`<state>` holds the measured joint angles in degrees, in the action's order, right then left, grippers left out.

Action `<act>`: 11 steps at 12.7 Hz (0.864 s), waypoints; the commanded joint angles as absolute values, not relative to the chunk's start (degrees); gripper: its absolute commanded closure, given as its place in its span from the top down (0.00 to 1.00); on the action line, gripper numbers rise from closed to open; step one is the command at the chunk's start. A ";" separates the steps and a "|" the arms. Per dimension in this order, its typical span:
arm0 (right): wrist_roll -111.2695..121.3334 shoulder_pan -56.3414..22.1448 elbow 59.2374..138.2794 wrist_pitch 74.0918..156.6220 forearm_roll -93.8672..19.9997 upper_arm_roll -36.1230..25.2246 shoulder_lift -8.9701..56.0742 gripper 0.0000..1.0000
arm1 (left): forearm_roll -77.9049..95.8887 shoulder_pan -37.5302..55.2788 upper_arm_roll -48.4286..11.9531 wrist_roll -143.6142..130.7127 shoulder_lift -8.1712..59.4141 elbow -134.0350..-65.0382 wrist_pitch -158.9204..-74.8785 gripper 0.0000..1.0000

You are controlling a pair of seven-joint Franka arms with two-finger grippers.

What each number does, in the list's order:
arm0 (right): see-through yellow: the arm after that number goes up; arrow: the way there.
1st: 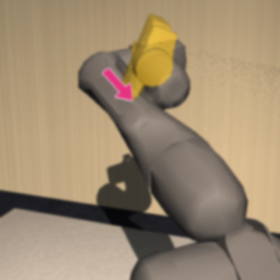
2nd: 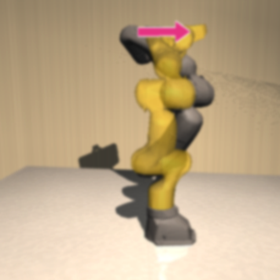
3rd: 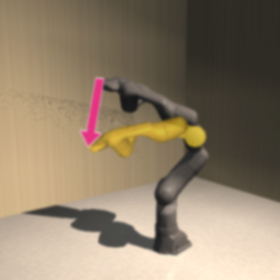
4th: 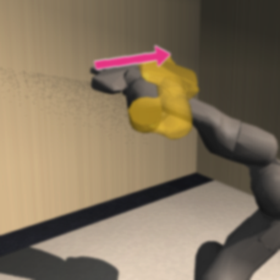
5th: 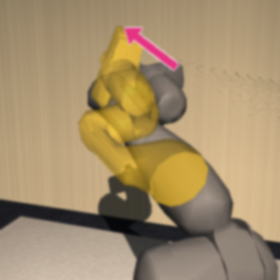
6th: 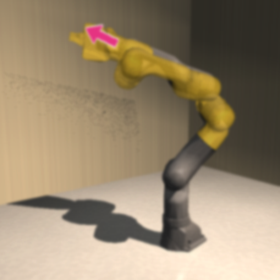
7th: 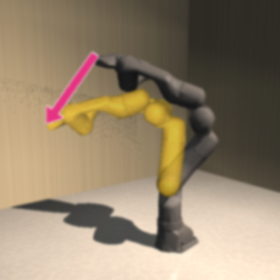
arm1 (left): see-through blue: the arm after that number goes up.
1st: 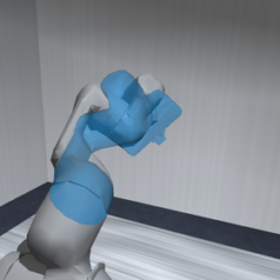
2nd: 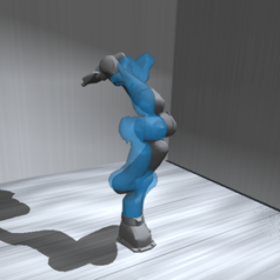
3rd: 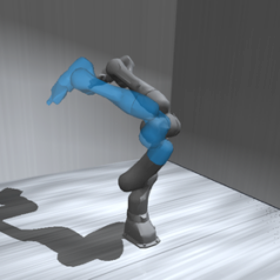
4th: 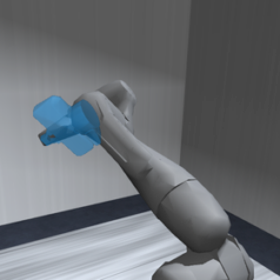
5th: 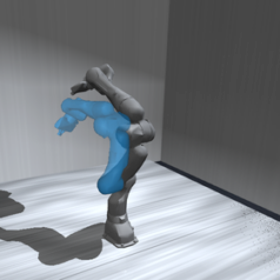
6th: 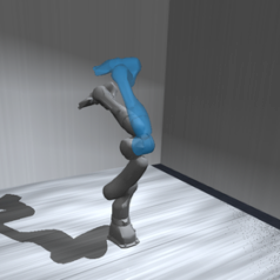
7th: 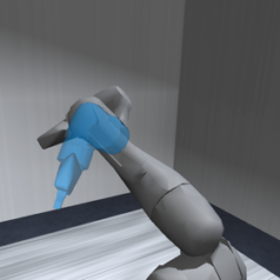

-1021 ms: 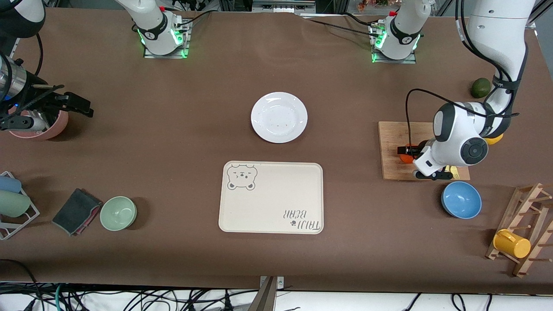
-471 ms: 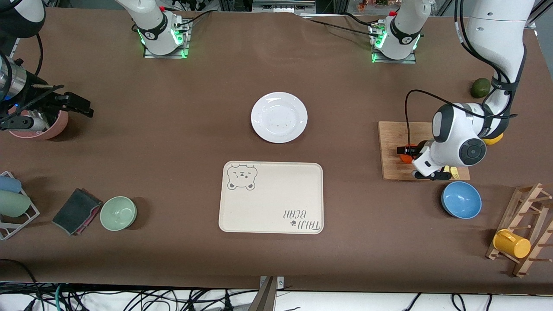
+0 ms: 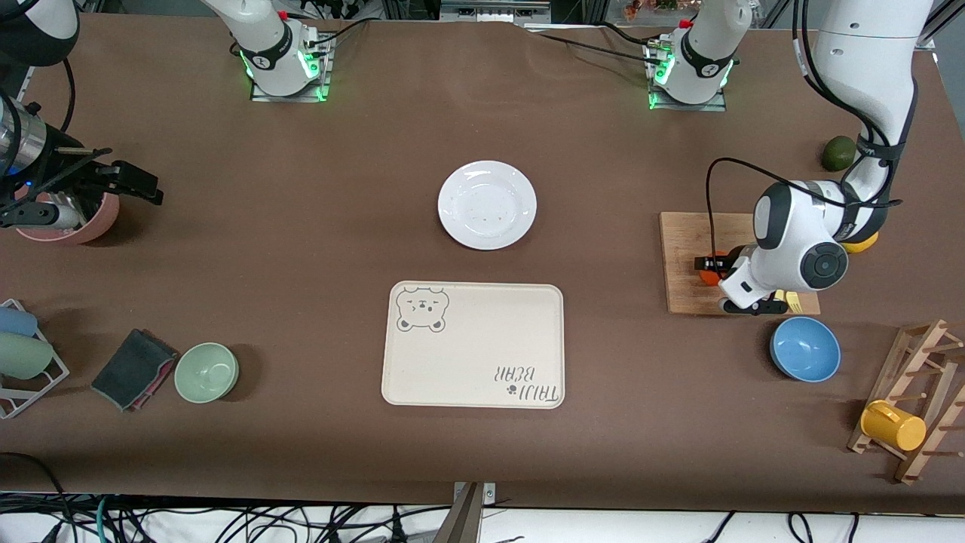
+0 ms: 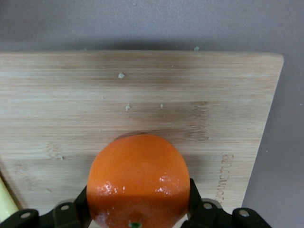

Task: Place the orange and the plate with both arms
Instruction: 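Close the left gripper around the orange, then carry the orange with the left gripper onto the white plate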

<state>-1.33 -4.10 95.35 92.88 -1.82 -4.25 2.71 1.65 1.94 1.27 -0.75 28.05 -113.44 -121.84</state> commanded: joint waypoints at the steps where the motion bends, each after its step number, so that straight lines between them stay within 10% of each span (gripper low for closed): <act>1: -0.44 -3.87 95.54 92.20 -2.72 -4.31 2.37 1.00 | 3.08 2.81 1.32 -1.58 28.04 -112.15 -121.12 0.45; 11: -0.35 -3.87 95.54 92.11 -2.72 -4.31 2.37 1.00 | 10.90 6.13 -15.72 -23.51 27.60 -110.66 -121.20 0.47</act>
